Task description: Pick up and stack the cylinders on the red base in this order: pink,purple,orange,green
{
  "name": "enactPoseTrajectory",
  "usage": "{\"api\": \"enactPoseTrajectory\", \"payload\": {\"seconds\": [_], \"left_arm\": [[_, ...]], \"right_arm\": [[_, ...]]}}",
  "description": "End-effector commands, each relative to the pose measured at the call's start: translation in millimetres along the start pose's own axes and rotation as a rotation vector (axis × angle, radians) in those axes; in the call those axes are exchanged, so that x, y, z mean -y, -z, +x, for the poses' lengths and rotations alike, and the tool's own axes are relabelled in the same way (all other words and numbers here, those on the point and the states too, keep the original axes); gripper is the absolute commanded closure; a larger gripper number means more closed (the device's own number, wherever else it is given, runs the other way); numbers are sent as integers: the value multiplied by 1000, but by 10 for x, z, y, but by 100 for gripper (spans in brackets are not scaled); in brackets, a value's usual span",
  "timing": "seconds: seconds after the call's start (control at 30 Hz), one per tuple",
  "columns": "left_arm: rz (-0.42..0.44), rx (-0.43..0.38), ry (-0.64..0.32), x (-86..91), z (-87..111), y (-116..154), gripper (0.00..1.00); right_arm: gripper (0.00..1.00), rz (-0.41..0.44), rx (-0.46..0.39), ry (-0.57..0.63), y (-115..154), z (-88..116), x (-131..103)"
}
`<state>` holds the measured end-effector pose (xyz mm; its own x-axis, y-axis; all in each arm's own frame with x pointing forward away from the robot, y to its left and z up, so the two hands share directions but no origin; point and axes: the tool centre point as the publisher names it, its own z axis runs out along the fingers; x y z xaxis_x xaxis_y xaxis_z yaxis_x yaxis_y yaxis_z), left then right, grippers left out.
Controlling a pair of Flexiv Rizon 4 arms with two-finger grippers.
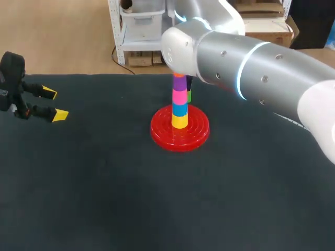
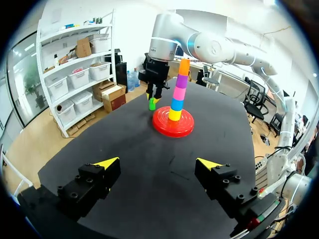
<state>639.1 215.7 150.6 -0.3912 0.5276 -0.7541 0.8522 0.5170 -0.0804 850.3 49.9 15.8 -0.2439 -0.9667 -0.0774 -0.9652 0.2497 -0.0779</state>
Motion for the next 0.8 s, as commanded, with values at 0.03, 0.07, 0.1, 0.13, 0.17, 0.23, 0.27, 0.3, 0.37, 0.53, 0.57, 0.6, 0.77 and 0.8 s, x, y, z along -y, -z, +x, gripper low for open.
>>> {"api": "enactPoseTrajectory", "payload": {"seconds": [0.03,0.07,0.1,0.13,0.17,0.23,0.27,0.3,0.37,0.53,0.57,0.6,0.77,0.8], "left_arm": [[1,4,-3,-7,16,-6,0],[1,4,-3,-7,16,-6,0],[1,4,-3,-7,16,-6,0],[1,4,-3,-7,16,-6,0],[1,4,-3,-7,16,-6,0],[1,4,-3,-7,16,-6,0],[1,4,-3,-7,16,-6,0],[1,4,-3,-7,16,-6,0],[1,4,-3,-7,16,-6,0],[1,4,-3,-7,16,-6,0],[1,4,-3,-7,16,-6,0],[1,4,-3,-7,16,-6,0],[1,4,-3,-7,16,-6,0],[1,4,-3,-7,16,-6,0]], "right_arm": [[100,-258,16,3,79,-57,92],[100,-251,23,5,127,-59,94],[100,-246,36,6,192,-58,96],[100,-239,43,10,276,-55,93],[100,-230,52,13,378,-46,87],[100,-203,70,33,692,-24,57],[100,-182,73,48,861,-10,38],[100,-165,77,65,1033,8,21],[100,-99,38,108,1374,35,-19],[100,45,17,217,2196,66,-158],[100,58,16,239,2318,63,-191],[100,62,24,271,2439,51,-234],[100,75,-4,388,2781,-39,-459],[100,85,-20,403,2811,-57,-496]]}}
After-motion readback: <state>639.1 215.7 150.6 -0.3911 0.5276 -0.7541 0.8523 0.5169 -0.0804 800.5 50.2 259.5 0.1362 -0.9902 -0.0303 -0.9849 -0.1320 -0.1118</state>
